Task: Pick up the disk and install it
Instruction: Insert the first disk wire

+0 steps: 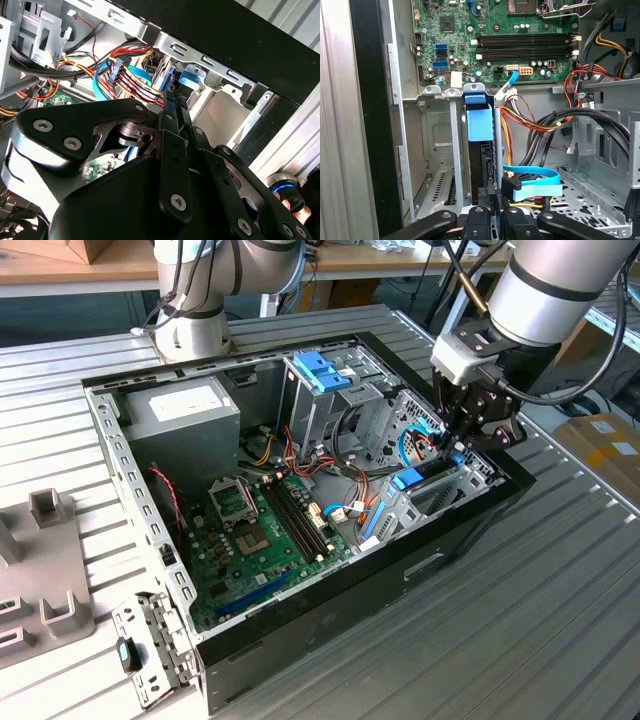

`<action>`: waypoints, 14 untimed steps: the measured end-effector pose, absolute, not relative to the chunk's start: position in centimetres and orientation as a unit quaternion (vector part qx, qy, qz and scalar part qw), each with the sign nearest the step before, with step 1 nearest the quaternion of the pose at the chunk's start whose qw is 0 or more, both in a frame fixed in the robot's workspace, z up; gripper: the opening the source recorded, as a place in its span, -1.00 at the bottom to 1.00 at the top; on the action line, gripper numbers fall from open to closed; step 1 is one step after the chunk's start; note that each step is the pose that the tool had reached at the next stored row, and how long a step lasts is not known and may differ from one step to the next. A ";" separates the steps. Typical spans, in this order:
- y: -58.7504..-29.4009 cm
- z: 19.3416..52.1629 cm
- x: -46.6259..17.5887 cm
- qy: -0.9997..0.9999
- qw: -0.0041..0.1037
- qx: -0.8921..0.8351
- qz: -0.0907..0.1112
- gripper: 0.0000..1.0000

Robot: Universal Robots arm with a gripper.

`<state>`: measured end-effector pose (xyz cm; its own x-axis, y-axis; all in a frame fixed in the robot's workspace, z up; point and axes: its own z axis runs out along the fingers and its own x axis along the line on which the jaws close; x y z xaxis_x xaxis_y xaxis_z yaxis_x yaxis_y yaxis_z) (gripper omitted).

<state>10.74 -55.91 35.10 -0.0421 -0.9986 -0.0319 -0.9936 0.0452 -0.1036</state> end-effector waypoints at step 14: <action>-55.9 34.7 10.5 0.721 0.048 -0.690 -0.026 -0.66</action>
<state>10.53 -55.93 34.73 -0.0421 -0.9986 -0.0321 -0.9936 0.0453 -0.1037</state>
